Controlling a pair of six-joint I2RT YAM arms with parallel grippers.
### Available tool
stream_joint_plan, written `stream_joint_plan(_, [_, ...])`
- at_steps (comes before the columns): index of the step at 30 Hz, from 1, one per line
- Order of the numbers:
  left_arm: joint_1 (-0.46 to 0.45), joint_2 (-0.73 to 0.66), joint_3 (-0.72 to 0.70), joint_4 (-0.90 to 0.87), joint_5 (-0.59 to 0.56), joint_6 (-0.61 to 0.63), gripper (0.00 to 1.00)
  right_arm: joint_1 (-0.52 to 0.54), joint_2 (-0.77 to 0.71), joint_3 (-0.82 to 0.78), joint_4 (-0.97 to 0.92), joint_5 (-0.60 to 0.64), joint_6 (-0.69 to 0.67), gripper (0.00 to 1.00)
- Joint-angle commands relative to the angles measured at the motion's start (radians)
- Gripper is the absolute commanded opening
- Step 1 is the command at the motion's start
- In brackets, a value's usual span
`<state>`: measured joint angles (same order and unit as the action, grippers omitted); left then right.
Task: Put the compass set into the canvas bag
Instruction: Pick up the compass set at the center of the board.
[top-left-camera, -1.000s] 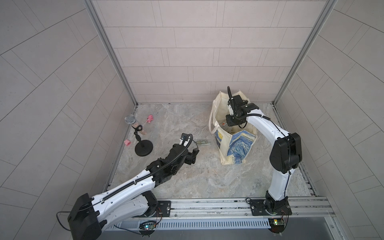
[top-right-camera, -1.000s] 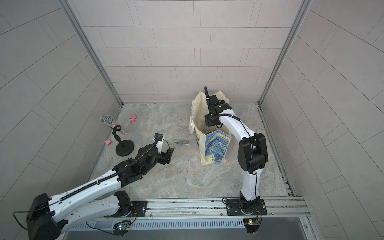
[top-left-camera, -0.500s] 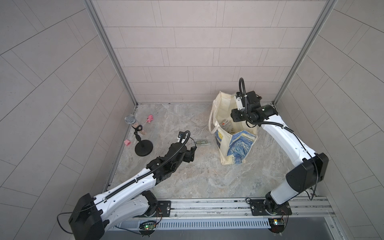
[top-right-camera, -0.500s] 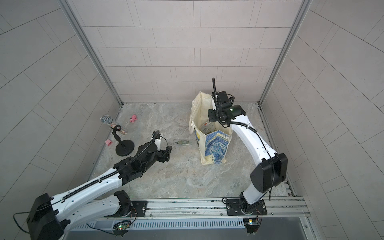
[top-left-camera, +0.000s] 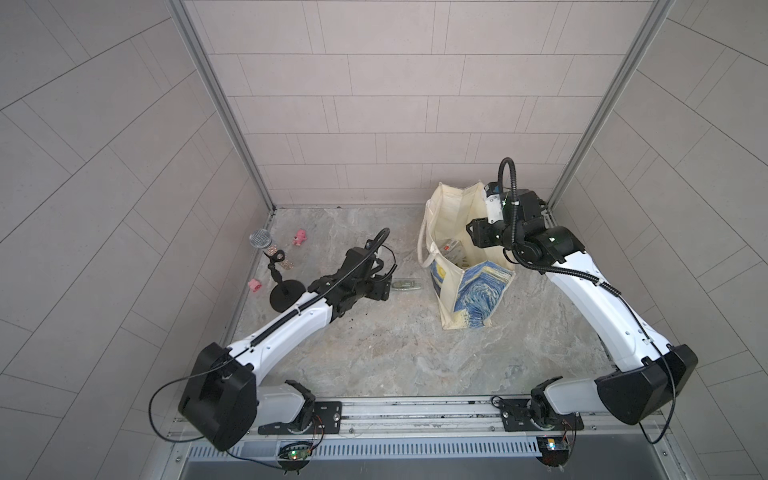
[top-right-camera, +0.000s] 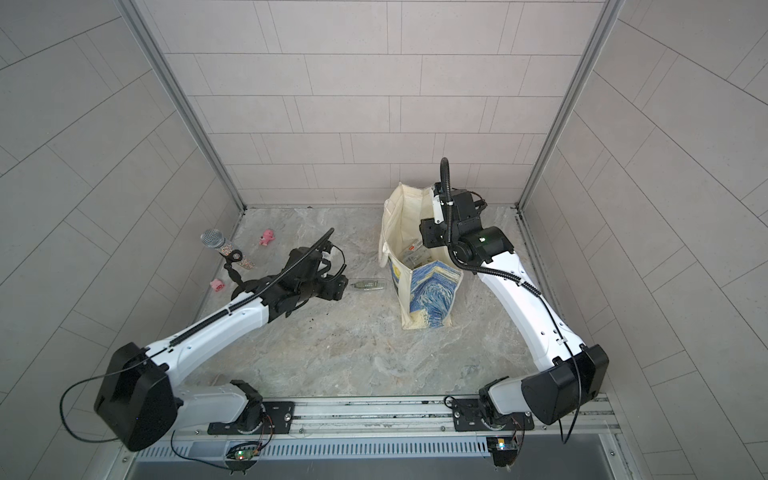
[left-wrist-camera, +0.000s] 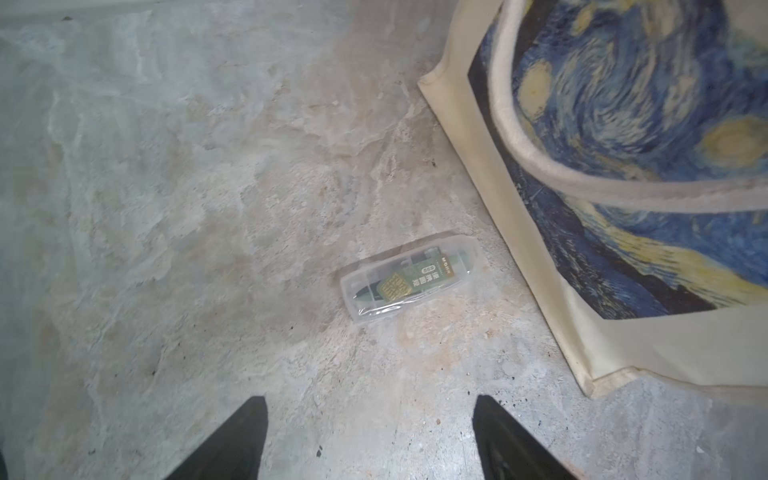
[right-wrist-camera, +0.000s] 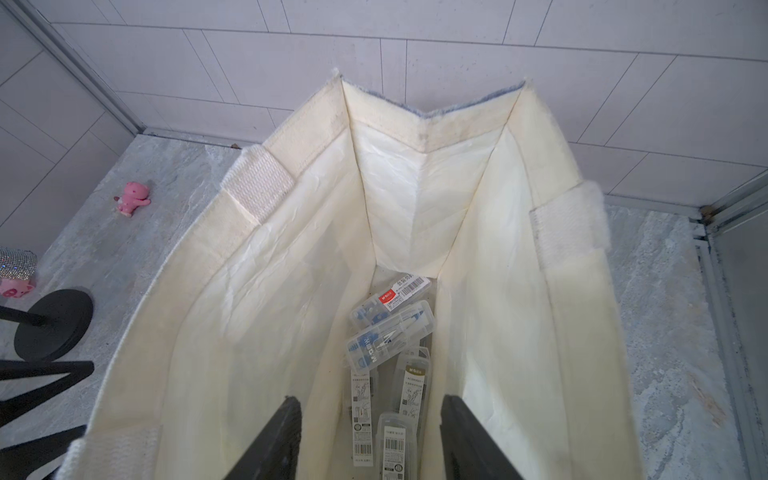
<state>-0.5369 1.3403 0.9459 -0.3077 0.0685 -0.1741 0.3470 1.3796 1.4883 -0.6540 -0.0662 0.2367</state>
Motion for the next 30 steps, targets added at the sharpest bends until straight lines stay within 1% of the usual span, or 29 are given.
stream_joint_plan(1, [0.054,0.088,0.066,-0.057,0.169,0.193,0.83,-0.002,-0.035,-0.008,0.021,-0.026,-0.004,0.56])
stream_joint_plan(4, [0.118,0.192,0.099,0.008,0.339,0.267,0.83,-0.003,-0.044,-0.004,0.008,-0.029,-0.007,0.56])
stream_joint_plan(5, [0.122,0.234,0.117,0.013,0.349,0.293,0.83,-0.003,-0.051,-0.006,0.010,-0.026,-0.008,0.56])
stream_joint_plan(7, [0.123,0.316,0.162,-0.008,0.353,0.362,0.83,-0.006,-0.067,-0.008,0.010,-0.021,-0.009,0.56])
stream_joint_plan(10, [0.123,0.426,0.241,-0.070,0.358,0.431,0.79,-0.011,-0.088,-0.020,0.019,-0.021,-0.006,0.57])
stream_joint_plan(13, [0.121,0.462,0.268,-0.059,0.394,0.461,0.79,-0.013,-0.092,-0.026,0.021,-0.021,-0.005,0.57])
stream_joint_plan(14, [0.120,0.466,0.273,-0.054,0.390,0.471,0.79,-0.014,-0.092,-0.028,0.021,-0.021,-0.005,0.57])
stream_joint_plan(16, [0.118,0.485,0.293,-0.047,0.383,0.474,0.79,-0.015,-0.091,-0.028,0.023,-0.022,-0.004,0.57])
stream_joint_plan(21, [0.098,0.542,0.342,-0.092,0.375,0.467,0.79,-0.017,-0.088,-0.026,0.029,-0.029,-0.002,0.57])
stream_joint_plan(24, [0.097,0.574,0.375,-0.116,0.391,0.466,0.79,-0.018,-0.088,-0.028,0.031,-0.033,-0.003,0.57])
stream_joint_plan(27, [0.096,0.631,0.446,-0.184,0.406,0.473,0.79,-0.018,-0.087,-0.028,0.033,-0.038,-0.002,0.57])
stream_joint_plan(30, [0.095,0.688,0.534,-0.278,0.391,0.492,0.77,-0.020,-0.089,-0.028,0.031,-0.037,-0.005,0.57])
